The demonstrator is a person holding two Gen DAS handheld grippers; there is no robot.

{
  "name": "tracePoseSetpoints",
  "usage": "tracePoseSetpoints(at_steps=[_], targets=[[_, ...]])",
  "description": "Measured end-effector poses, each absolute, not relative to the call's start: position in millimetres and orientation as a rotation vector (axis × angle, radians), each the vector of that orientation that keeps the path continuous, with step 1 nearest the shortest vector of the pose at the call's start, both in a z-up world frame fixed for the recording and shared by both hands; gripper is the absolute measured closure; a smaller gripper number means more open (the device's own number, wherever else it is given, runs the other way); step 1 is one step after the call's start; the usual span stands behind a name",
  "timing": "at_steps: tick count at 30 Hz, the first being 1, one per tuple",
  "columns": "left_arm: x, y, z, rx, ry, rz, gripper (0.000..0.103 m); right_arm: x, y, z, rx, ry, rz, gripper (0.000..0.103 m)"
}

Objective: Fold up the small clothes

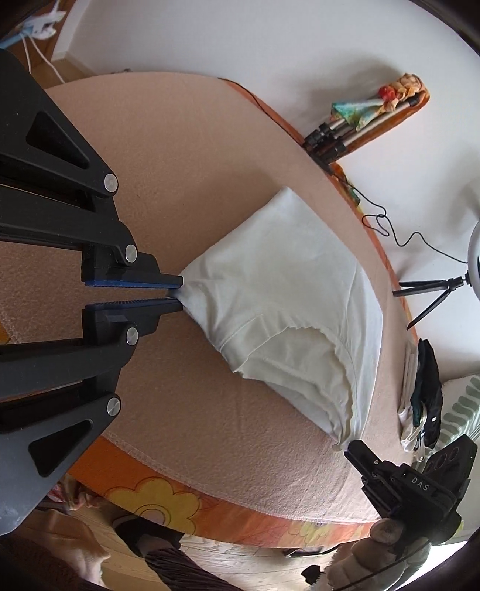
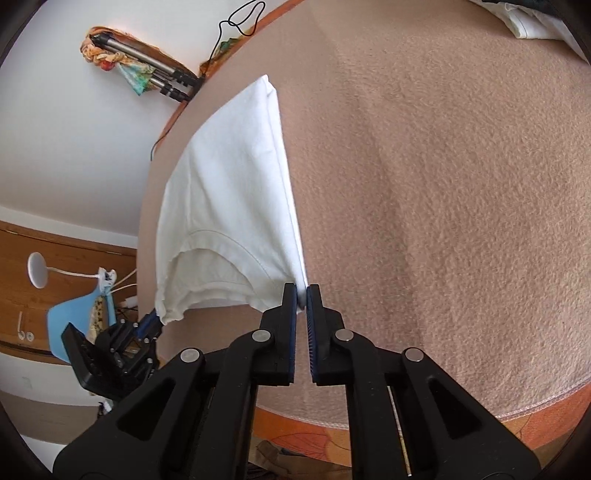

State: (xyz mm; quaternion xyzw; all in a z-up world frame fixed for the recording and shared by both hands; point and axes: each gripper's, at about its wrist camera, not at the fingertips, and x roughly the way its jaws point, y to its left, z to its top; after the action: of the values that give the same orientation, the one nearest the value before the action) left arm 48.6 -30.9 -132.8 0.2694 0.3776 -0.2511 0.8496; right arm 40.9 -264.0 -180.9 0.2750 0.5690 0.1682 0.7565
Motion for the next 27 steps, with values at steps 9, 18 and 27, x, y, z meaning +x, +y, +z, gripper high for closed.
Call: tracePoseSetpoints(at_steps=[9,18,27], targets=[[81.0,-13.2,-81.9,0.147,0.806,-0.58,0.095,40.6,-253.8,-123.8,0.492,1.006,0.463,0.094],[130.7,-76.5,-120.9,0.109,0.931,-0.629,0.095,66.3,-203.4,-125.6,0.392,0.989,0.529,0.094],[115.9,-44.1,-112.0,0.011,0.951,-0.631,0.095,136.1,-159.6,-96.4,0.245,0.945,0.59,0.094]])
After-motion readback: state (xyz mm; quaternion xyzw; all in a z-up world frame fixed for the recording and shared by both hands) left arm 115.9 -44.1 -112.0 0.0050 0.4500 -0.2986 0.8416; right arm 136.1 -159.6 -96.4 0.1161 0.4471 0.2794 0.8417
